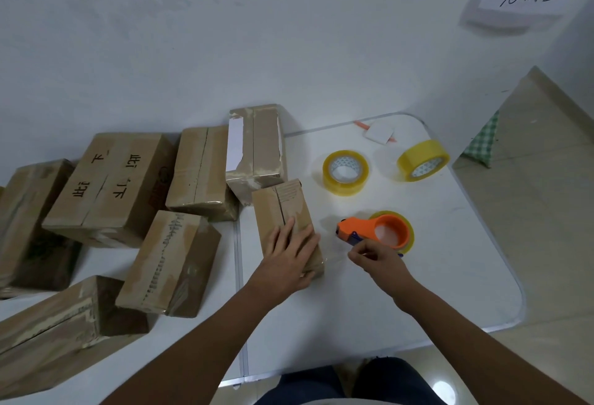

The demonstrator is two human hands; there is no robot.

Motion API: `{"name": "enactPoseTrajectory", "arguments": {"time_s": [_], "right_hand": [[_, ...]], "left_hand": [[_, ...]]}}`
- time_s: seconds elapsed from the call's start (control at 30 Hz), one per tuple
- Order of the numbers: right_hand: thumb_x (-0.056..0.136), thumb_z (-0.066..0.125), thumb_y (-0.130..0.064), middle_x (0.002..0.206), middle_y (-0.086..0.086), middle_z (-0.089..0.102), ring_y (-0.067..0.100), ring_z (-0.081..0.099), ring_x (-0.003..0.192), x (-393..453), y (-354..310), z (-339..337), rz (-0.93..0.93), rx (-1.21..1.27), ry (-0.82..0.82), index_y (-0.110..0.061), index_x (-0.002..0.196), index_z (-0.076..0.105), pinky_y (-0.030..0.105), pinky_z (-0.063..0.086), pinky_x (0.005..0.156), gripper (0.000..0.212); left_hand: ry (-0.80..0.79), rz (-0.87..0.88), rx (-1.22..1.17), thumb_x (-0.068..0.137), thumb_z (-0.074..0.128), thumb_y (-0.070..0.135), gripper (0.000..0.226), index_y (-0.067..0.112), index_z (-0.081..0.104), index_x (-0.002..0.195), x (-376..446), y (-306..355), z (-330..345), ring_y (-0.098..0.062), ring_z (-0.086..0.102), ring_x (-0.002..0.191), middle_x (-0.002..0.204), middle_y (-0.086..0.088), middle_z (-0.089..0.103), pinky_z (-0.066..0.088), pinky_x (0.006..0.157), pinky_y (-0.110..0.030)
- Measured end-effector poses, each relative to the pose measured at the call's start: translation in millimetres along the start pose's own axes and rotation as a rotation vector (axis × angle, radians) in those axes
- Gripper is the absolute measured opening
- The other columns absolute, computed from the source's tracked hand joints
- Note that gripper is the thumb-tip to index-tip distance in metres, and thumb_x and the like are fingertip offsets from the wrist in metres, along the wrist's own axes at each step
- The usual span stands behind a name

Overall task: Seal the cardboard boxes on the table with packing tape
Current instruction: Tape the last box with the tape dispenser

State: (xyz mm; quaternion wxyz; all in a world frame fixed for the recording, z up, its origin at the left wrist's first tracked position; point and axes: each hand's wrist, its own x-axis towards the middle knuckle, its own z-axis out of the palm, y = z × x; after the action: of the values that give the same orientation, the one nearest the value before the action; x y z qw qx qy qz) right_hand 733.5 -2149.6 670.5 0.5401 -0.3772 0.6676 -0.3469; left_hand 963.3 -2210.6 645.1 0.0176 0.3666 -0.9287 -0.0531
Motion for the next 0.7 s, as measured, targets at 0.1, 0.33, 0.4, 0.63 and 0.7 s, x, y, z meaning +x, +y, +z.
{"name": "enactPoseTrajectory", "arguments": {"time_s": [0.1, 0.33, 0.4, 0.63, 0.7], "right_hand": [[0.093, 0.065, -0.021, 0.080, -0.005, 0.058, 0.002, 0.051, 0.070, 3, 2, 3, 0.004, 0.024, 0.016, -0.008, 0.086, 0.063, 0.019, 0.039, 0.068, 0.016], [0.094, 0.063, -0.020, 0.076, -0.009, 0.057, -0.004, 0.053, 0.073, 8, 4, 14, -0.136, -0.057, 0.102, -0.018, 0.075, 0.057, 0.018, 0.040, 0.072, 0.020], [0.095, 0.062, -0.019, 0.076, -0.010, 0.056, -0.002, 0.053, 0.074, 14, 7, 18, -0.182, -0.099, 0.114, -0.023, 0.075, 0.055, 0.019, 0.040, 0.070, 0.021], [0.099, 0.055, -0.017, 0.101, -0.003, 0.044, 0.003, 0.050, 0.086, 35, 13, 39, -0.365, -0.255, 0.116, -0.021, 0.088, 0.053, 0.013, 0.042, 0.073, 0.012], [0.100, 0.054, -0.019, 0.110, -0.002, 0.039, 0.003, 0.050, 0.090, 43, 14, 46, -0.405, -0.276, 0.119, -0.019, 0.091, 0.054, 0.015, 0.045, 0.076, 0.009]], "left_hand": [[0.061, -0.098, -0.037, 0.085, 0.056, 0.064, 0.068, 0.024, 0.045, 0.139, 4, 6, -3, -0.037, 0.034, 0.142, 0.145, 0.000, 0.046, 0.035, 0.110, -0.056], [0.069, -0.153, 0.052, 0.084, 0.061, 0.067, 0.065, 0.021, 0.053, 0.130, 9, 14, 2, -0.038, 0.042, 0.137, 0.138, -0.001, 0.054, 0.038, 0.106, -0.056], [0.070, -0.160, 0.008, 0.086, 0.058, 0.067, 0.065, 0.022, 0.052, 0.132, 8, 12, 2, -0.036, 0.037, 0.140, 0.142, 0.001, 0.051, 0.036, 0.108, -0.055], [0.013, -0.051, -0.017, 0.097, 0.044, 0.062, 0.067, 0.023, 0.039, 0.150, -5, -3, 2, -0.030, 0.016, 0.152, 0.157, 0.002, 0.035, 0.021, 0.120, -0.052], [0.001, -0.043, 0.004, 0.098, 0.044, 0.060, 0.066, 0.022, 0.040, 0.150, -3, -1, 2, -0.032, 0.018, 0.151, 0.157, 0.000, 0.037, 0.024, 0.119, -0.053]]}}
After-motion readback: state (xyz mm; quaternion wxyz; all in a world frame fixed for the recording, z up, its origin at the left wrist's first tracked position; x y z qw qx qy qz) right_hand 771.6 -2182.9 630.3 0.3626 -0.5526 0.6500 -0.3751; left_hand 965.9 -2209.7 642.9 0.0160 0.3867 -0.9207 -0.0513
